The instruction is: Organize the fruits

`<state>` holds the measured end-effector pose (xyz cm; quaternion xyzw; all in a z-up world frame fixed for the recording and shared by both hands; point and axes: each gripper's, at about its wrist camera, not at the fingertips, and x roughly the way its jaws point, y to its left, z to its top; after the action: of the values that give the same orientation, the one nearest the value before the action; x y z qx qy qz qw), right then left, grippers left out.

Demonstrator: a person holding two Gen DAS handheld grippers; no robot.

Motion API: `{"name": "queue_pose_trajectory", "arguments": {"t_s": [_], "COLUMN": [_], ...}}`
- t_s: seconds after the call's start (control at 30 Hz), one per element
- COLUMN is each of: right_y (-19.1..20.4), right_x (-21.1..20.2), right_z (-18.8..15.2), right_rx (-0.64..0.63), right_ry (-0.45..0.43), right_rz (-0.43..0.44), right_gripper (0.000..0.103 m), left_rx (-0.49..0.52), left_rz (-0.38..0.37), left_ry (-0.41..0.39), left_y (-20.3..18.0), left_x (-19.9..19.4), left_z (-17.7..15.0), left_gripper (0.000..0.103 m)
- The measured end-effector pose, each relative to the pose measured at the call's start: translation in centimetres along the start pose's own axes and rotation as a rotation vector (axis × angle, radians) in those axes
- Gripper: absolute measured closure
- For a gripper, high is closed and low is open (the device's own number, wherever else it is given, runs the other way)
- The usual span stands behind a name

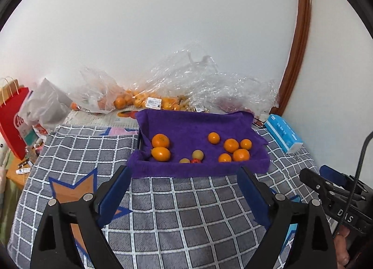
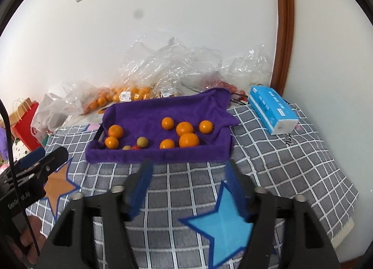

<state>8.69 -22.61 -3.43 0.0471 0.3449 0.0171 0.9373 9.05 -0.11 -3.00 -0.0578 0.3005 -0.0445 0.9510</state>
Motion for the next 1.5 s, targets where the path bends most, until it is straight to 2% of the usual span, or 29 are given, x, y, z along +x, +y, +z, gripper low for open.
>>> {"name": "queue_pose_trajectory", "arguments": {"t_s": [0.1,0.27,0.47,0.8,1.5], "right_y": [-0.5,-0.9,-1.3,-1.5,-0.8], "right_x": [-0.8,-2.0,-3.1,-4.0,-4.8], "right_z": [-0.6,-1.4,-1.9,-2.1,-2.3], "right_rx": [0.015,0.016,0.017,0.008,-0.010], "right_ry": [-0.006,-0.028,-0.050,-0.051,-0.062], "right_rz": [-0.006,-0.019,-0.028,-0.037,-0.049], "right_gripper": [0.029,0.016,0.008,0.008,0.008], "left_rx": [0.014,0.009,-0.011,0.020,0.003], "left_rz": [0.010,0.007,0.009,0.016,0.015], "left_ry": [0.001,0.008,-0.005,-0.009,-0.021], "left_y": [-0.5,-0.6,-0.5,-1.4,-1.2], "left_x": [-0.8,-1.9,-2.9,-3.6,-4.5], "left_z": [-0.4,-1.2,-1.6,-1.7,-1.6], "left_gripper": [0.008,0.008,0.003,0.003,0.003]}}
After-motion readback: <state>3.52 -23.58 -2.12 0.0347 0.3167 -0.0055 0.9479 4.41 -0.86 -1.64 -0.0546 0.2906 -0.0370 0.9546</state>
